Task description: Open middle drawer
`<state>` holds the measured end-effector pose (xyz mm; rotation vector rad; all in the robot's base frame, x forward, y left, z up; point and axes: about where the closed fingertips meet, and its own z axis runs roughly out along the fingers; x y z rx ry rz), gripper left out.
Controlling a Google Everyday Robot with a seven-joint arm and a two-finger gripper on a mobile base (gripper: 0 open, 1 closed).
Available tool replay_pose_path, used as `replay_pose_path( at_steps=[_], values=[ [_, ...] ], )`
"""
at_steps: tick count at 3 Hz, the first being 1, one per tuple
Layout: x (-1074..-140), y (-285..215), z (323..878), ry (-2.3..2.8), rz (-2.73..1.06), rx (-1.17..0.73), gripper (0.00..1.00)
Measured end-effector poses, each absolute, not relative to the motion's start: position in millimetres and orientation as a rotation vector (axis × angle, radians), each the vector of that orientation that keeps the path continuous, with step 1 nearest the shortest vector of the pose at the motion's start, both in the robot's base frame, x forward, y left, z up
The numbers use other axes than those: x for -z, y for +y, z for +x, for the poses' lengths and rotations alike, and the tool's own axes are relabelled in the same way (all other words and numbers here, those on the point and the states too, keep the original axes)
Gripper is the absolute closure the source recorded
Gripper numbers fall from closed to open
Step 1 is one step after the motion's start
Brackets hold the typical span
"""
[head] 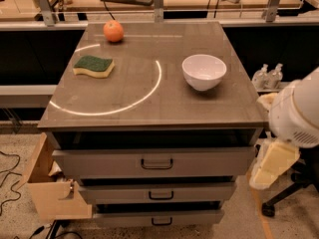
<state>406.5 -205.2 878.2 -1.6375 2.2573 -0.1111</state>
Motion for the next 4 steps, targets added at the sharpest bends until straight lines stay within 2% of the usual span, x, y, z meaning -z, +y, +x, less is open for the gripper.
replay_pose_path(
  at_steps=[3,4],
  values=[
    [-722,-208,332,2.228,-1.656,-0.123,0.0],
    [-722,-208,332,2.228,-1.656,-0.123,0.0]
  ],
)
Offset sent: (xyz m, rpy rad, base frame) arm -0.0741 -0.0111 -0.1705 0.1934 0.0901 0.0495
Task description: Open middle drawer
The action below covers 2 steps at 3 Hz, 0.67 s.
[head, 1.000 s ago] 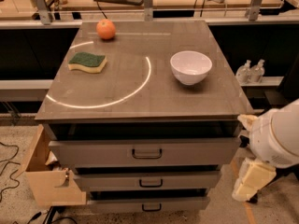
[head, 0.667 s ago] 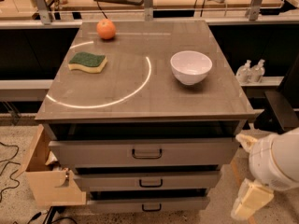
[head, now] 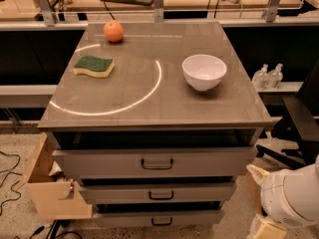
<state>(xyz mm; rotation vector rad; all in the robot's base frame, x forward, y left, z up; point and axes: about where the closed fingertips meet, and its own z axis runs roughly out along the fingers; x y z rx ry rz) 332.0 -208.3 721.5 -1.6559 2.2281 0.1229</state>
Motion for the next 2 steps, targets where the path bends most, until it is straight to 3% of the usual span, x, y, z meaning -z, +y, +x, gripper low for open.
replay_pose_path(
  at_steps=[2],
  values=[
    [-682,-207,326,2.237,-1.61,-0.246,0.0]
  ],
)
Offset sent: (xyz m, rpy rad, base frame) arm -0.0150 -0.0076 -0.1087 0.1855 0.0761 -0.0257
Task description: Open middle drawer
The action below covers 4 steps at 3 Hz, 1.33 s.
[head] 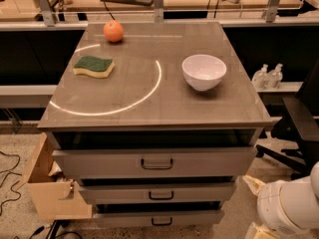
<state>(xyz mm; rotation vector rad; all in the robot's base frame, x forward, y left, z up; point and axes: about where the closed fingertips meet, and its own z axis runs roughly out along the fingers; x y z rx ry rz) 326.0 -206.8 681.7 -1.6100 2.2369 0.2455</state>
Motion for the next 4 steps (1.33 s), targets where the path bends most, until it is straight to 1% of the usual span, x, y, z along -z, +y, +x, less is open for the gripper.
replay_pose_path(
  at_steps=[1,2,4],
  values=[
    [-634,-212,314,2.214,-1.621,-0.288,0.0],
    [-599,-210,307,2.146,-1.707,-0.237,0.0],
    [-562,-186,323,1.977,-1.929,0.02,0.0]
  ],
)
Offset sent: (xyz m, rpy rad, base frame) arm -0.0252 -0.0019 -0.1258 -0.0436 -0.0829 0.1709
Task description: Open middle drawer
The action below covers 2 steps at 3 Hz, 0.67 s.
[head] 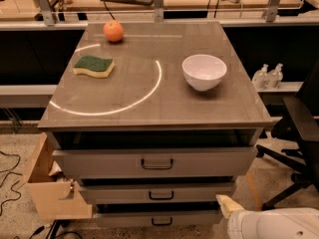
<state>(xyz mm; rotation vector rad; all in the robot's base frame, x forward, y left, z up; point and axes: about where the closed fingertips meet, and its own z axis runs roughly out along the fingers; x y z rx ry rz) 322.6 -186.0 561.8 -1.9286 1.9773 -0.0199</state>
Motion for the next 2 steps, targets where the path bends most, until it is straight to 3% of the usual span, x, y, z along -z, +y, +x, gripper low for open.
replay_pose_path(
  at_steps=[1,2],
  values=[
    [-556.1,-181.1,336.8,1.935,-1.978,0.146,0.0],
    [-556.0,-181.1,336.7,1.936,-1.977,0.145,0.0]
  ],
)
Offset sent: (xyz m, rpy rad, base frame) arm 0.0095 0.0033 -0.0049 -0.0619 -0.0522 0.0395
